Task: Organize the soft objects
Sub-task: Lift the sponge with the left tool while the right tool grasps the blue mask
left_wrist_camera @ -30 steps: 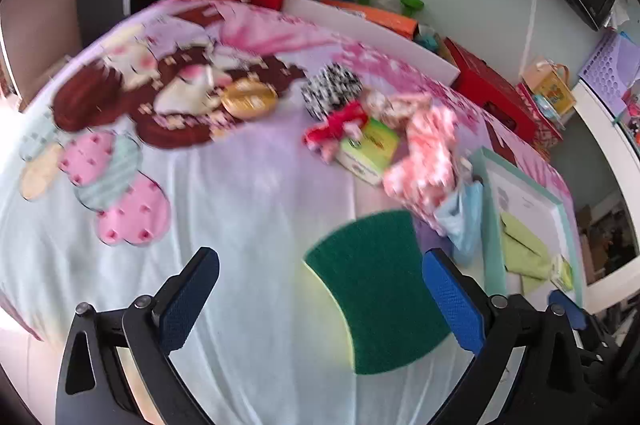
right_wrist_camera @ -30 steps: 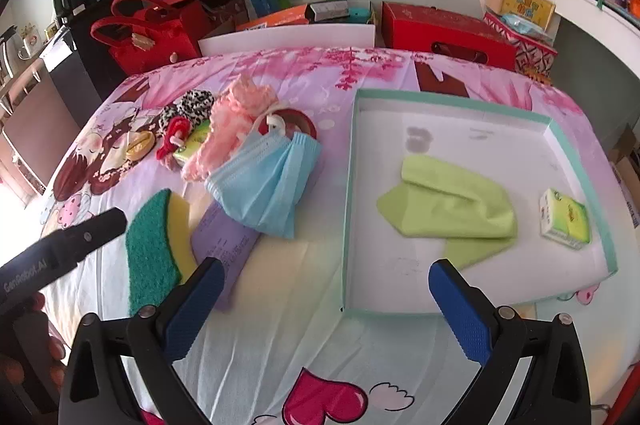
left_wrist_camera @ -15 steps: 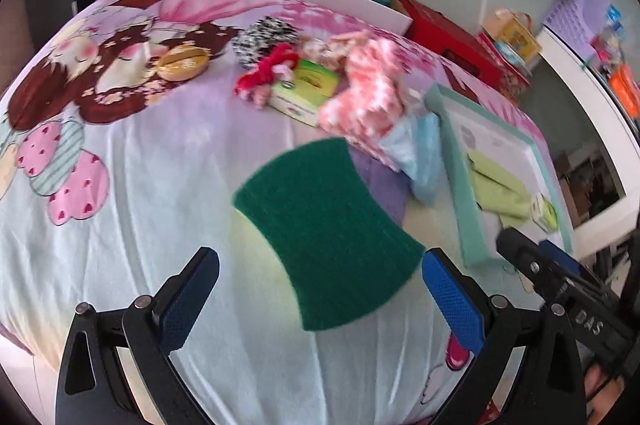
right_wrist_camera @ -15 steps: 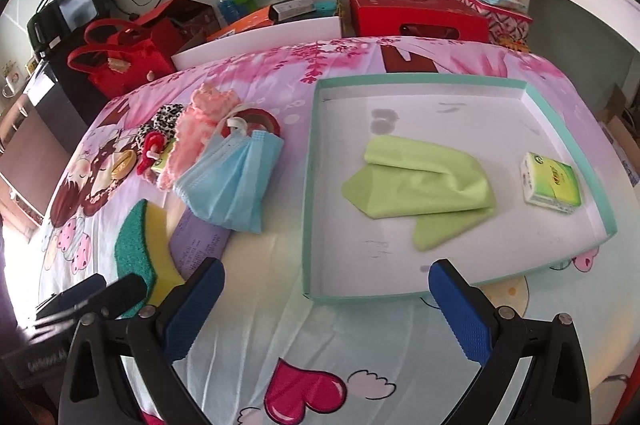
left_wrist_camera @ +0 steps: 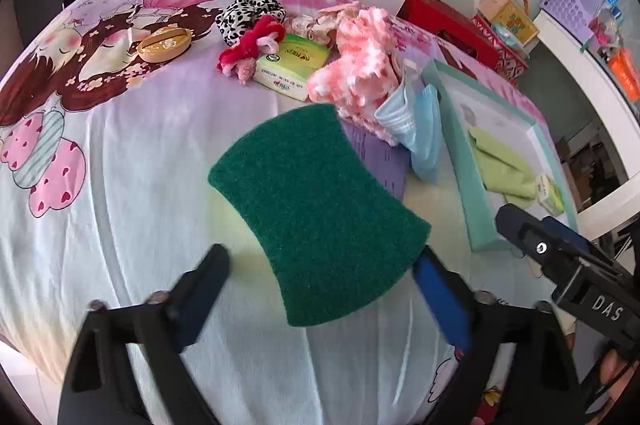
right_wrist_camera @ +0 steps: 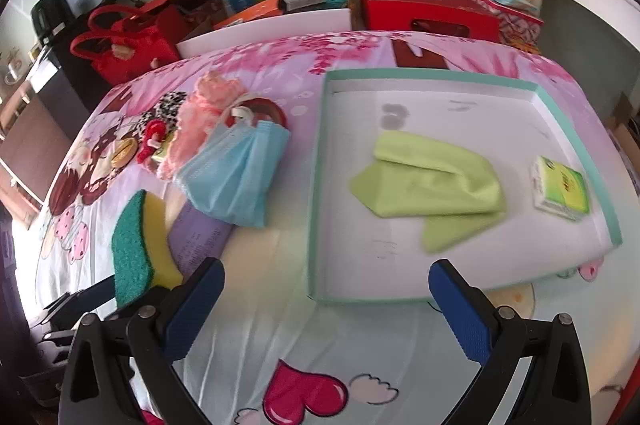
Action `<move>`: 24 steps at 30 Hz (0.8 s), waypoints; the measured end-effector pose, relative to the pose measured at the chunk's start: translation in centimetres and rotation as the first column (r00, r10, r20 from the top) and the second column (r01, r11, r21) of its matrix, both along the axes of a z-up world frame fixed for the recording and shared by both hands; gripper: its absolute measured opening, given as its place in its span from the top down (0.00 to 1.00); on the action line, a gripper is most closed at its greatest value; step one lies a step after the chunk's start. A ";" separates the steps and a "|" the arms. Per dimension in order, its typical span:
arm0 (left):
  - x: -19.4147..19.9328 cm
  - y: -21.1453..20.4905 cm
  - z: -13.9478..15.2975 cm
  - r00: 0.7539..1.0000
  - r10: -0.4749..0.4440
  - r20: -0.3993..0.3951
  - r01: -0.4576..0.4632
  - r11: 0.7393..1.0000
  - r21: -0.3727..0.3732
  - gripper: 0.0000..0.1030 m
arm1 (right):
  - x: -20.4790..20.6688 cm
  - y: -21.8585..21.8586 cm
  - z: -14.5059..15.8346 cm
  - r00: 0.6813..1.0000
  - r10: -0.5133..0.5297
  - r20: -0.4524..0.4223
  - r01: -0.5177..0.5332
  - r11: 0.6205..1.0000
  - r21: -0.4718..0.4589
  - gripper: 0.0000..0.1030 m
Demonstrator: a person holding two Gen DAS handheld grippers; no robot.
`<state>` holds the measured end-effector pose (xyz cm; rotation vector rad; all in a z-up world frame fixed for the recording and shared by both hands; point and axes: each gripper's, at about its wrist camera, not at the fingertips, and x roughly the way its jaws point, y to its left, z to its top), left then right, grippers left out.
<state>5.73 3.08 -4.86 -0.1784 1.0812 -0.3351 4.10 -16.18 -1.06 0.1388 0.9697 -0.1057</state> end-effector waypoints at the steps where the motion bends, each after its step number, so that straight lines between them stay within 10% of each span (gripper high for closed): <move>1: 0.1 0.1 0.0 1.000 0.002 0.000 -0.002 1.000 -0.009 0.20 | 0.1 0.2 0.0 1.000 0.007 0.000 -0.007 1.000 0.000 0.00; 24: 2.1 3.7 1.5 0.988 0.091 0.121 -0.092 0.996 0.006 0.32 | 6.4 4.7 -0.8 0.984 0.176 -0.011 -0.175 0.984 0.034 0.00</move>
